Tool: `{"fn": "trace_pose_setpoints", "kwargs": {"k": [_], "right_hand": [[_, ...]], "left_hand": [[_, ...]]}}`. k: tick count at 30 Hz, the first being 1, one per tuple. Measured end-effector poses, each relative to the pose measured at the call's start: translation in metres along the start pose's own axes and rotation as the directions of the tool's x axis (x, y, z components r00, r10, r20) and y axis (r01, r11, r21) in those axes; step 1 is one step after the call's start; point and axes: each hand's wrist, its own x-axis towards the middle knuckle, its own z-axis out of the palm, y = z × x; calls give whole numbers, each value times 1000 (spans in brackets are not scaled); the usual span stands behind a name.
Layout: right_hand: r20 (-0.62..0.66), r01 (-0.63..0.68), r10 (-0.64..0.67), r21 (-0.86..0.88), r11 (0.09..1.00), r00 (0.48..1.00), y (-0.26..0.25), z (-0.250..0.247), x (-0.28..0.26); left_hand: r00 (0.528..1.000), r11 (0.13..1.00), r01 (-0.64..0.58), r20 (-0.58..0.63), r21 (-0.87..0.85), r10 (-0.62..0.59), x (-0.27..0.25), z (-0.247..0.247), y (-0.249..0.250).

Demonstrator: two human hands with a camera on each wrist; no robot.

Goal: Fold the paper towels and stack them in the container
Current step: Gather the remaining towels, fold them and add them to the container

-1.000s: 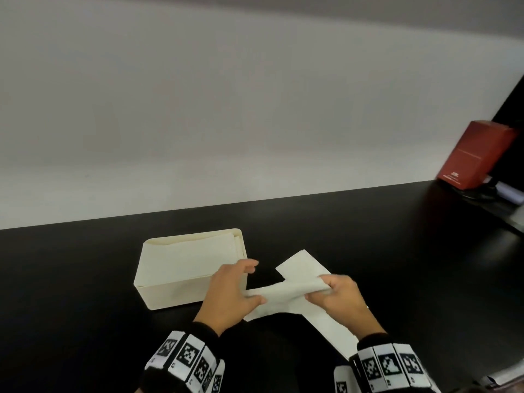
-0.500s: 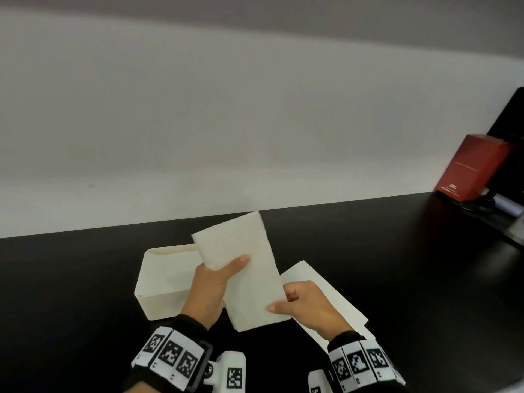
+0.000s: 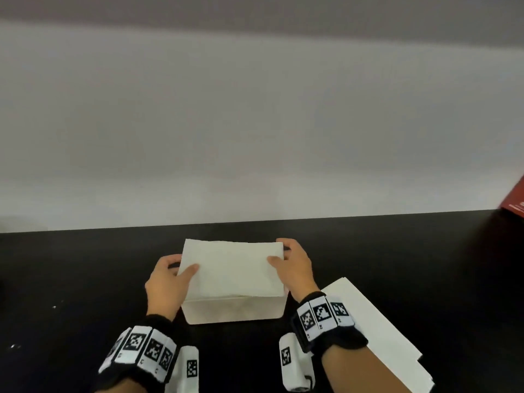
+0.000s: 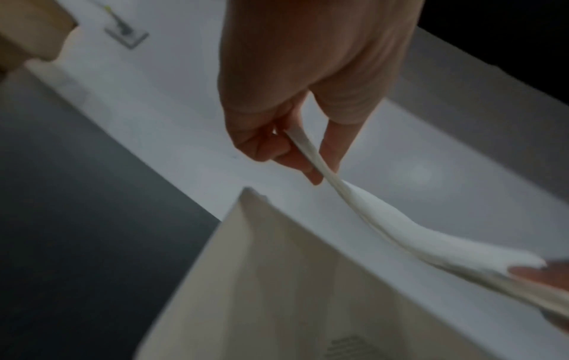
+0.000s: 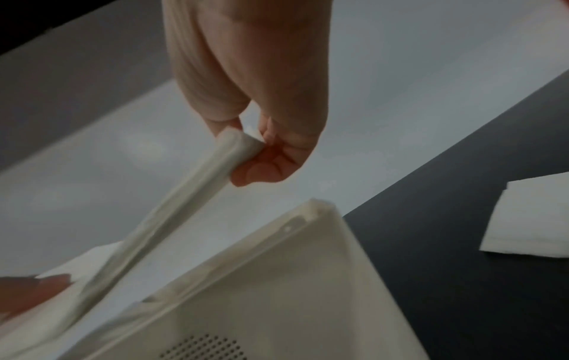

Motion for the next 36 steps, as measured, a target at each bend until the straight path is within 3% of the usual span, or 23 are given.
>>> {"fn": "trace_pose_setpoints", "kwargs": {"k": [5, 8, 12, 16, 22, 27, 29, 32, 34, 36], "right_hand": [[-26, -7, 4, -140, 990, 1000, 2, 24, 20], [-30, -15, 8, -261, 965, 1000, 9, 34, 27], [-35, -5, -9, -386, 922, 999, 17, 40, 32], [-28, 26, -45, -469, 883, 999, 22, 43, 34], [-6, 78, -100, -580, 811, 995, 21, 43, 33], [19, 132, -153, -623, 771, 988, 18, 41, 30], [2, 160, -201, -611, 776, 980, 19, 31, 28], [-119, 100, -200, -562, 821, 972, 24, 0, 20], [-203, -14, -110, -527, 849, 973, 35, -30, 12], [-270, -165, 29, -500, 850, 963, 56, -63, -1]], "left_hand": [[995, 930, -80, 84, 357, 53, 20, 5, -16], [984, 793, -179, 106, 583, 144, 28, 9, -22], [939, 548, -330, 206, 769, 277, 33, 14, -22], [921, 375, -363, 267, 853, 283, 35, 20, -24], [921, 326, -377, 313, 867, 231, 40, 22, -22], [923, 212, -357, 309, 910, 230, 30, 25, -13], [916, 231, -361, 296, 904, 271, 24, 31, -6], [879, 412, -442, 293, 797, 376, 7, 51, 12], [821, 489, -542, 305, 684, 483, -10, 71, 24], [759, 520, -645, 393, 560, 518, -32, 98, 35]]}}
